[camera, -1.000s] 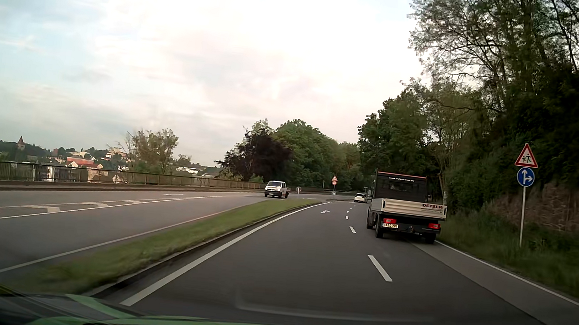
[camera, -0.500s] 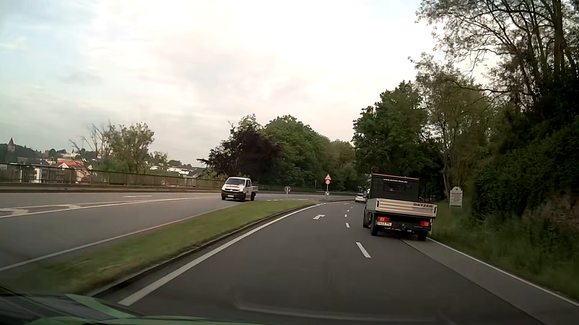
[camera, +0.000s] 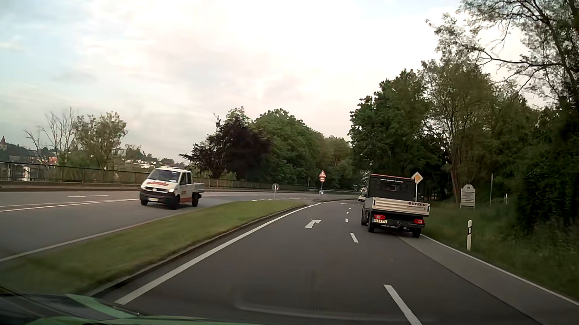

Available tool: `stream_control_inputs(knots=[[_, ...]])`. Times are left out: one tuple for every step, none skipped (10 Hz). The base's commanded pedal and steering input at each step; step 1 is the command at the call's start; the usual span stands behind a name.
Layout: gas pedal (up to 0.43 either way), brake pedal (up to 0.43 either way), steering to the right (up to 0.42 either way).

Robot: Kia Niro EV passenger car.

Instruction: Follow the waypoints while adhering to traffic rules and regulations

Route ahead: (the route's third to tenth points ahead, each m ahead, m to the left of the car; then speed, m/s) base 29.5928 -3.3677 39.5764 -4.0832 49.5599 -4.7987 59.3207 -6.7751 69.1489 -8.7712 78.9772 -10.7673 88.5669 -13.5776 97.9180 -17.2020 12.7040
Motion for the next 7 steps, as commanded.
stream_control_inputs(knots=[[0.157,0.0,0.009],[0.157,0.0,0.009],[0.157,0.0,0.008],[0.157,0.0,0.008],[0.157,0.0,0.008],[0.157,0.0,0.008],[0.157,0.0,0.008]])
